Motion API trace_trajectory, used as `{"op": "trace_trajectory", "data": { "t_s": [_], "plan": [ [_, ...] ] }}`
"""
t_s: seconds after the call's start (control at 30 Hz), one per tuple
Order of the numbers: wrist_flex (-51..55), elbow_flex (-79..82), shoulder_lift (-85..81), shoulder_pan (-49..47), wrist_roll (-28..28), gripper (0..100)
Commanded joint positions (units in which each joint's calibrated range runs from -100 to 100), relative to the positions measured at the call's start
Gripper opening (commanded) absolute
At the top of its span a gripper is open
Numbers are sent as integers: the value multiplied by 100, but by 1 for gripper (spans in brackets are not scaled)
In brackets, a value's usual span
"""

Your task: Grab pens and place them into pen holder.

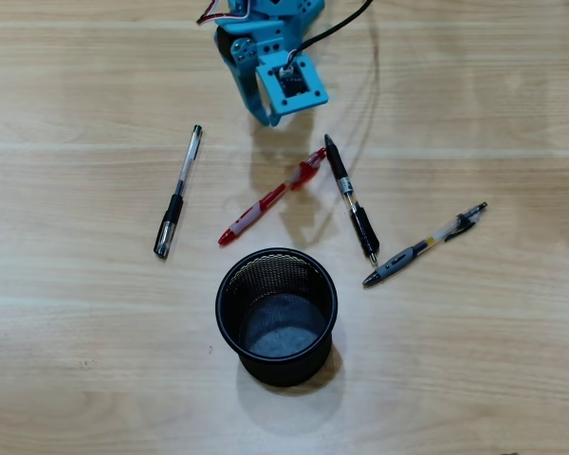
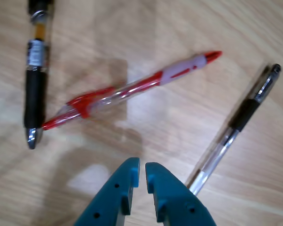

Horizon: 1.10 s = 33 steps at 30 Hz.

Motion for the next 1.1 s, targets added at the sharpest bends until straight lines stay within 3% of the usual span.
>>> {"op": "trace_trajectory", "data": {
  "t_s": [0.0, 0.43, 0.67, 1.07],
  "plan": [
    [32, -1262, 949, 554, 0, 3],
    [540, -2821, 3082, 1834, 5, 3],
    [497, -3515, 3678, 1789, -30, 13],
    [566, -4119, 4712, 1562, -213, 14]
  ]
}}
